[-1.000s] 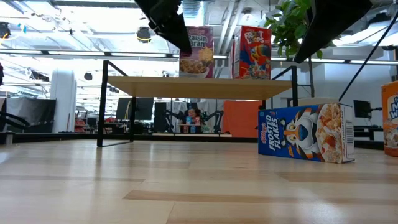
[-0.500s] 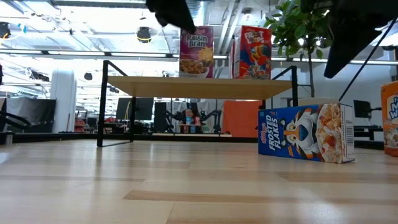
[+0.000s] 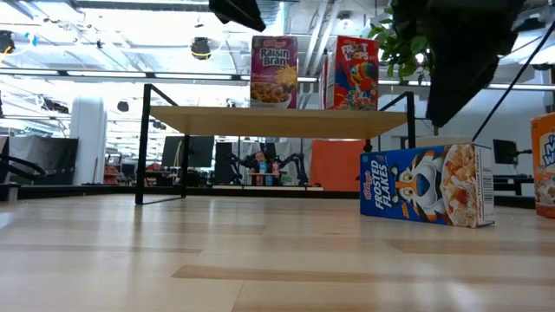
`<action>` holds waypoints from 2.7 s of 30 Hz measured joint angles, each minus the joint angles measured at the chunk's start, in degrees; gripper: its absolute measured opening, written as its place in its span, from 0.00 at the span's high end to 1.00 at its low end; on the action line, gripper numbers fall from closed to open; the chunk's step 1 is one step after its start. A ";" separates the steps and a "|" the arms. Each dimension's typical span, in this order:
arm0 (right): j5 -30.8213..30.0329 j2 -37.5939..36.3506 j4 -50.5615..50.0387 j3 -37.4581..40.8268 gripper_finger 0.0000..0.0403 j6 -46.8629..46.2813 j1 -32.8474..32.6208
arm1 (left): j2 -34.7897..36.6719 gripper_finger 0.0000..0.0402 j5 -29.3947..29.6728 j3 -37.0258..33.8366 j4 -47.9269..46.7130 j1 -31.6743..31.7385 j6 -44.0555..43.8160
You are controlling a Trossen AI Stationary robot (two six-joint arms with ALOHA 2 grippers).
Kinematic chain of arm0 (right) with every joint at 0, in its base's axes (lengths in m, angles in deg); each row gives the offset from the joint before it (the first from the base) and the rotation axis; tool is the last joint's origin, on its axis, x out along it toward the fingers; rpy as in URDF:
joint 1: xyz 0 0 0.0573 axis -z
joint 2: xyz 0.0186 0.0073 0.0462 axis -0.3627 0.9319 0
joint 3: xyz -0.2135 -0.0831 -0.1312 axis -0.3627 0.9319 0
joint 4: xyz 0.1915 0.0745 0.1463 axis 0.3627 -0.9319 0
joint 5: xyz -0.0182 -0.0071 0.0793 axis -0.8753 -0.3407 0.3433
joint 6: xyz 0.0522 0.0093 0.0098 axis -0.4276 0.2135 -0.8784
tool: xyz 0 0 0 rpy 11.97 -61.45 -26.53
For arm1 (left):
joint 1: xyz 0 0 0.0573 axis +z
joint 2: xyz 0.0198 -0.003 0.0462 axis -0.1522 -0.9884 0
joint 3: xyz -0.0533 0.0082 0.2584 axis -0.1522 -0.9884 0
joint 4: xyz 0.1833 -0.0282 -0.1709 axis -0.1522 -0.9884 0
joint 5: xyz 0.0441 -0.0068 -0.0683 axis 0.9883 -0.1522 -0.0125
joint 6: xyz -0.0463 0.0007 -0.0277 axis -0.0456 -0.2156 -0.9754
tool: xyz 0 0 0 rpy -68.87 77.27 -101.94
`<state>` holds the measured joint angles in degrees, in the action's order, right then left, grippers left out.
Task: Stack cereal on shelf
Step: Put the blue cereal box on the shelf
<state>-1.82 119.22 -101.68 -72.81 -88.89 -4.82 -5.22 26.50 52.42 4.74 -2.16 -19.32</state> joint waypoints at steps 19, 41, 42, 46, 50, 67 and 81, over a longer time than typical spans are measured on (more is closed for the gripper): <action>6.46 5.68 5.57 2.30 0.28 1.28 3.79 | -0.04 0.35 0.06 -0.39 -5.79 -0.14 -7.00; 5.92 5.57 6.85 2.20 0.62 2.32 2.93 | -0.04 0.35 0.47 -0.39 -6.14 -0.14 -9.05; 5.55 5.57 7.70 2.20 0.63 3.18 2.74 | -0.04 0.35 0.36 -0.39 -6.02 -0.14 -8.99; 3.07 5.55 12.10 2.20 0.61 6.54 1.50 | 0.11 0.35 -3.56 -0.40 -4.23 -0.16 -6.16; -1.31 5.52 16.99 2.20 0.58 9.95 -0.31 | 2.28 0.35 -8.13 -0.42 -0.10 -0.20 -4.78; -6.09 -2.99 34.69 2.18 0.59 30.35 -0.65 | 25.46 0.35 -7.43 -31.87 44.06 4.53 -4.39; -0.56 -3.93 48.60 2.18 0.59 43.19 5.64 | 24.17 0.35 -14.44 -32.89 39.38 6.42 -9.38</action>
<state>-2.38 115.29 -53.08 -70.63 -45.71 0.82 18.95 12.07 19.52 44.12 4.26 -28.70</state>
